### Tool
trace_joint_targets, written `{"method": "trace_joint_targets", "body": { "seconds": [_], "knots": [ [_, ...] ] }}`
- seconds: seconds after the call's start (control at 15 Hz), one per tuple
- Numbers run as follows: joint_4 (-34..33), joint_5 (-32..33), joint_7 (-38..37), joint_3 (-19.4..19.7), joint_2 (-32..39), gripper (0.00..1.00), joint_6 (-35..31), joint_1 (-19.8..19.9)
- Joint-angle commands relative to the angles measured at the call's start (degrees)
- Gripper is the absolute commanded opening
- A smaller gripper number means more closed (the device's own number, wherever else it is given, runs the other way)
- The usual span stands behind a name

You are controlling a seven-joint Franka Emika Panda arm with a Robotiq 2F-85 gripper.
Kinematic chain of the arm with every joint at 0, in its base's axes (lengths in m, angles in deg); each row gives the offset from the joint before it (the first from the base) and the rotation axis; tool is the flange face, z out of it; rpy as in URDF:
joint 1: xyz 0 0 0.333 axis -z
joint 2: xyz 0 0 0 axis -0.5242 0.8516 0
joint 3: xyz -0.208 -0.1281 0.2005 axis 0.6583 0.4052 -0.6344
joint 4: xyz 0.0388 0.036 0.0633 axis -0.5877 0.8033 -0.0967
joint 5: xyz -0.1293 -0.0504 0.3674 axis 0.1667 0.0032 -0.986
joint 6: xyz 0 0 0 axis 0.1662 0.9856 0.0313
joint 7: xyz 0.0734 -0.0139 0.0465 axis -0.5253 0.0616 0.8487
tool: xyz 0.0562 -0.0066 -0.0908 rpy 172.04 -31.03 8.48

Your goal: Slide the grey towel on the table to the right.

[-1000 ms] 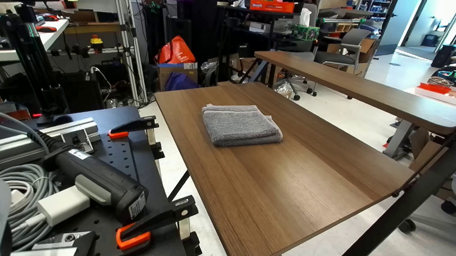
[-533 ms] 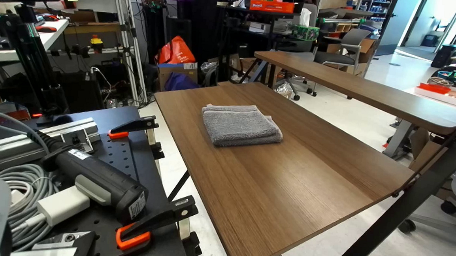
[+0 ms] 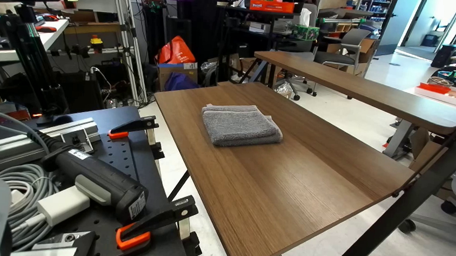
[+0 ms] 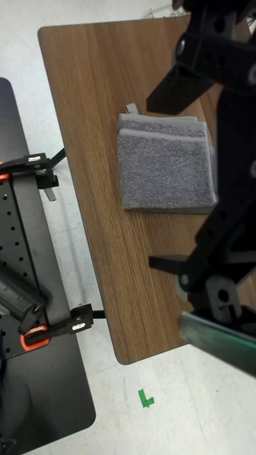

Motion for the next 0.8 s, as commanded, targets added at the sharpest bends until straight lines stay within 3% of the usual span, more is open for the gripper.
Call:
{"method": "trace_joint_targets", "body": {
  "seconds": [0.0, 0.33, 0.73],
  "knots": [
    [-4.9, 0.7, -5.7, -2.6, 9.2, 1.00, -5.1, -0.2],
    [-6.7, 4.0, -12.6, -5.1, 17.7, 1.00, -14.3, -2.0],
    [-8.2, 10.0, -20.7, -5.2, 26.8, 1.00, -22.8, -6.3]
  ]
}}
